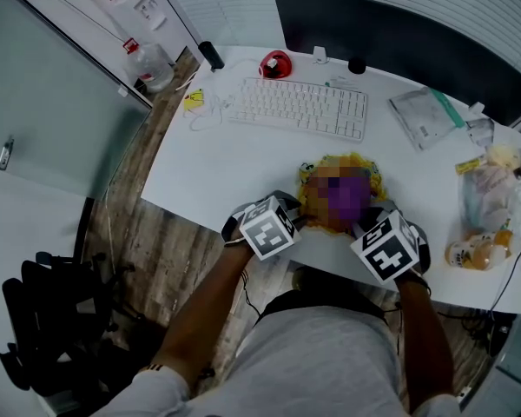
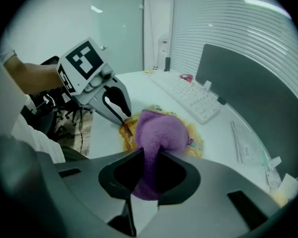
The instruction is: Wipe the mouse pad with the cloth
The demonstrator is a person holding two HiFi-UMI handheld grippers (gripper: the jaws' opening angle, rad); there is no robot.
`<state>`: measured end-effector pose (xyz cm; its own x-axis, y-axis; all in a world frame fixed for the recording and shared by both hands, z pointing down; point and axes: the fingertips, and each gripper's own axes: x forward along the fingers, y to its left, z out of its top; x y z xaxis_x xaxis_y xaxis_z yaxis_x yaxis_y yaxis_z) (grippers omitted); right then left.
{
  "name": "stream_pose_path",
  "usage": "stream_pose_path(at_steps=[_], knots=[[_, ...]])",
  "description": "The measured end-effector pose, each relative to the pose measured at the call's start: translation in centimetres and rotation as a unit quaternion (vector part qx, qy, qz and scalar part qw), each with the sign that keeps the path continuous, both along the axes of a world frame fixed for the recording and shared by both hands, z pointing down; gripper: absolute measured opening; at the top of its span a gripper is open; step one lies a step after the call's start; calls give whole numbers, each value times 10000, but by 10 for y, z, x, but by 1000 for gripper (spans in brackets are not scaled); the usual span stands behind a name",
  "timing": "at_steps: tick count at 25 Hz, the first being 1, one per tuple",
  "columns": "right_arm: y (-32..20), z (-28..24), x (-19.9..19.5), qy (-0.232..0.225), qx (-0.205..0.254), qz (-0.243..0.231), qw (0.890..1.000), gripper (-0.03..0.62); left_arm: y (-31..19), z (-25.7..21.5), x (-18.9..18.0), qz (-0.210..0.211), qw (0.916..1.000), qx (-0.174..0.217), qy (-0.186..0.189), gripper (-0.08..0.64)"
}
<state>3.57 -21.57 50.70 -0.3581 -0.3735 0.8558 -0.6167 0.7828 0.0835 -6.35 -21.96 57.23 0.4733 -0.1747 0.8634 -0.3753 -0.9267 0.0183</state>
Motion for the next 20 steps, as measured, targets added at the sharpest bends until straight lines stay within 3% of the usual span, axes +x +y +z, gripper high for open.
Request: stream_pose_path(at_steps=[5,9,20], knots=[[13,12,-51,88,-138,-628,9979,71,3,0,0,59,9999,-2,-84,120],[21,31,-71,315,-265,-921,9949,71,3,-1,1,104,9999,-43,-105,118],[21,37,-44,409,-399,-740,9956,71,3,-2,2,160,9997,-109,-112,118]])
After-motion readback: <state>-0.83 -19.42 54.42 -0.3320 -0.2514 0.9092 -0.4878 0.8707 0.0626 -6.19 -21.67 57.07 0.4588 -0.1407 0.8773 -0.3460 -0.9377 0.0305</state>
